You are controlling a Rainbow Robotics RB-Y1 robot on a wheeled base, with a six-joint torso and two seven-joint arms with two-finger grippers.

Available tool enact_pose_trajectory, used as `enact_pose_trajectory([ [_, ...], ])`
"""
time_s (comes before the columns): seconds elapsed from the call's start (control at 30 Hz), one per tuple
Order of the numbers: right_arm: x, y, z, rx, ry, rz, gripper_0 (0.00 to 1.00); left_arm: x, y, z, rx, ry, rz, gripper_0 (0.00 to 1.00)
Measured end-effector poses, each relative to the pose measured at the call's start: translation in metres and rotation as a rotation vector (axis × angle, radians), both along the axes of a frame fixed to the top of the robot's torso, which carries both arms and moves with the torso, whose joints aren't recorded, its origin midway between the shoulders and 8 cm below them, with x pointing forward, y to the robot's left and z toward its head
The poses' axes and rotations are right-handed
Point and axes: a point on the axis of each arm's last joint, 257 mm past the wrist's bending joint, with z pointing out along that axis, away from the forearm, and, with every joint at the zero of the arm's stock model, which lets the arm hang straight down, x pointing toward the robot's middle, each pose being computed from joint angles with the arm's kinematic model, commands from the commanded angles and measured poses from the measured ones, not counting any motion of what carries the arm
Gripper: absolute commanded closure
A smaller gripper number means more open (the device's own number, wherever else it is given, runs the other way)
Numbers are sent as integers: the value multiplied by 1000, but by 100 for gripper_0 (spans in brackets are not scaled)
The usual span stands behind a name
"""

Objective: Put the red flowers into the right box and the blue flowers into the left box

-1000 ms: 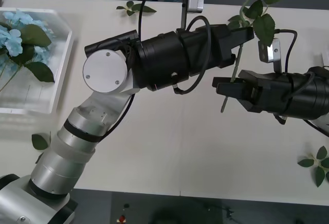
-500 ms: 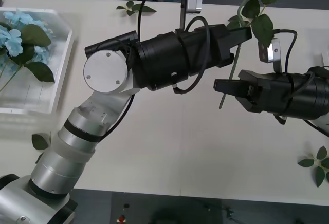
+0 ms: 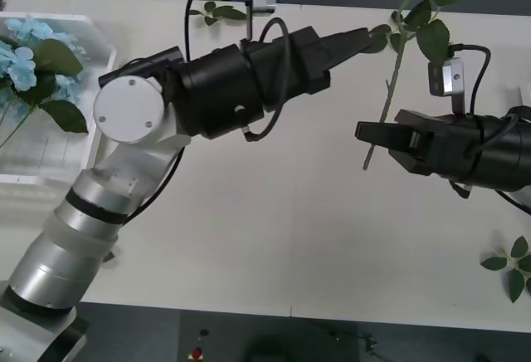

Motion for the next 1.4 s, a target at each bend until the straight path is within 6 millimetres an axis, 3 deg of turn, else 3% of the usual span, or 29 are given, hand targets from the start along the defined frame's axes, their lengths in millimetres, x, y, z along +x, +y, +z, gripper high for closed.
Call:
enact_pose_trajectory([
  [0.1,10,-23,-2,-53,-8,-40,100,5,28,0,-4,18,15,39],
  [0.23,37,-79,-1,-167,-28,-155,100,14,71,-9,67,13,33,39],
  [0.4,74,-184,2,-341,-26,-366,100,34,141,-27,182,45,42,39],
  [0.53,93,-270,-5,-509,-18,-539,100,56,189,-55,236,152,44,39],
  [0.67,104,-345,-8,-681,-34,-694,100,77,218,-95,341,268,46,39],
  [0.77,101,-387,-12,-841,-58,-743,100,92,229,-113,436,297,76,39],
  [0.9,90,-435,-17,-1061,-90,-759,100,106,237,-125,574,274,137,39],
  [1.0,79,-470,-28,-1195,-38,-785,100,107,229,-128,632,326,169,38],
  [1.2,70,-522,-40,-1252,151,-986,100,82,166,-97,580,274,84,38],
  [1.4,59,-539,-66,-1315,219,-1007,100,60,120,-65,506,144,48,38],
])
